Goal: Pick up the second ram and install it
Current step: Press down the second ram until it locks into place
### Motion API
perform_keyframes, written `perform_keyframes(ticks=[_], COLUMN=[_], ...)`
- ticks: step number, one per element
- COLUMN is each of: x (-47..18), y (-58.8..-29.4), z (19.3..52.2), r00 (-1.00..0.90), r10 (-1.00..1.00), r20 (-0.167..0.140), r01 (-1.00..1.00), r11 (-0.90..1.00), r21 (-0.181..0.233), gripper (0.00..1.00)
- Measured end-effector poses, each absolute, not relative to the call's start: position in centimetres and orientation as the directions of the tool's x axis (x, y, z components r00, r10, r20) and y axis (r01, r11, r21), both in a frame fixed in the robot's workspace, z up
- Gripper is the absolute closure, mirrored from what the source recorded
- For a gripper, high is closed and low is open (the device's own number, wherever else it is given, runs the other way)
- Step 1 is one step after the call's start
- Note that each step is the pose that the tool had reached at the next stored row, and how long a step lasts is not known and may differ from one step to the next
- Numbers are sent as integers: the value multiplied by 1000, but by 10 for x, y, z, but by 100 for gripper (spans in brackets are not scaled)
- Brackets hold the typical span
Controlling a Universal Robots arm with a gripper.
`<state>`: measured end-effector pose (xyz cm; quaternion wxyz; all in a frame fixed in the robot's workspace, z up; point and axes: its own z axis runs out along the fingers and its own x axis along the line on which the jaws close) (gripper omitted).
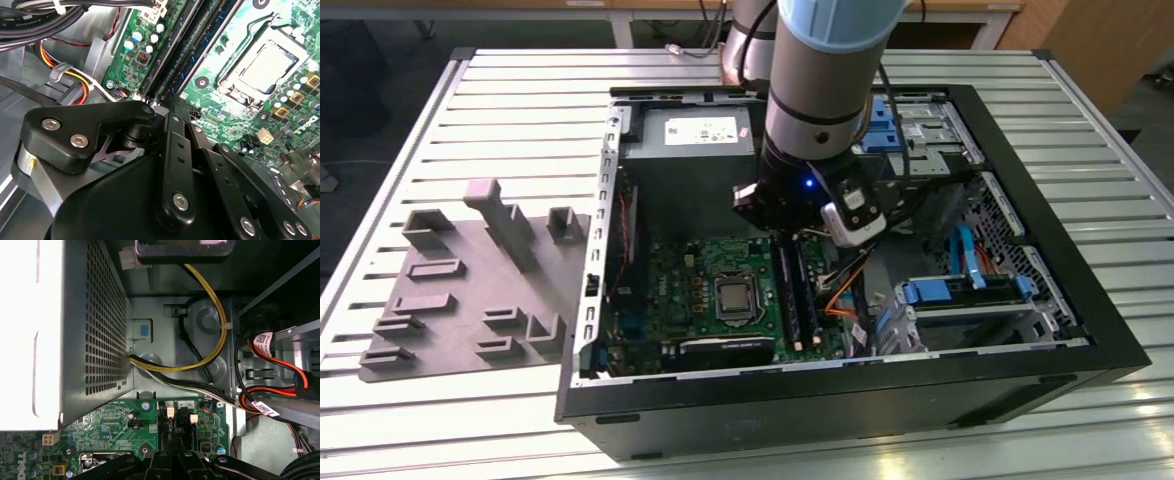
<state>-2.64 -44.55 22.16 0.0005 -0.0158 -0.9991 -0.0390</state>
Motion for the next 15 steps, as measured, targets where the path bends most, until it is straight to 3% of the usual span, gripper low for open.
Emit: perform_keyframes(ticks=[15], x=[-27], y=[-445], z=[216], r00=[-999], r10=[32], r20=[2], r01=[32], r11=[996], r21=[78], gripper=[89])
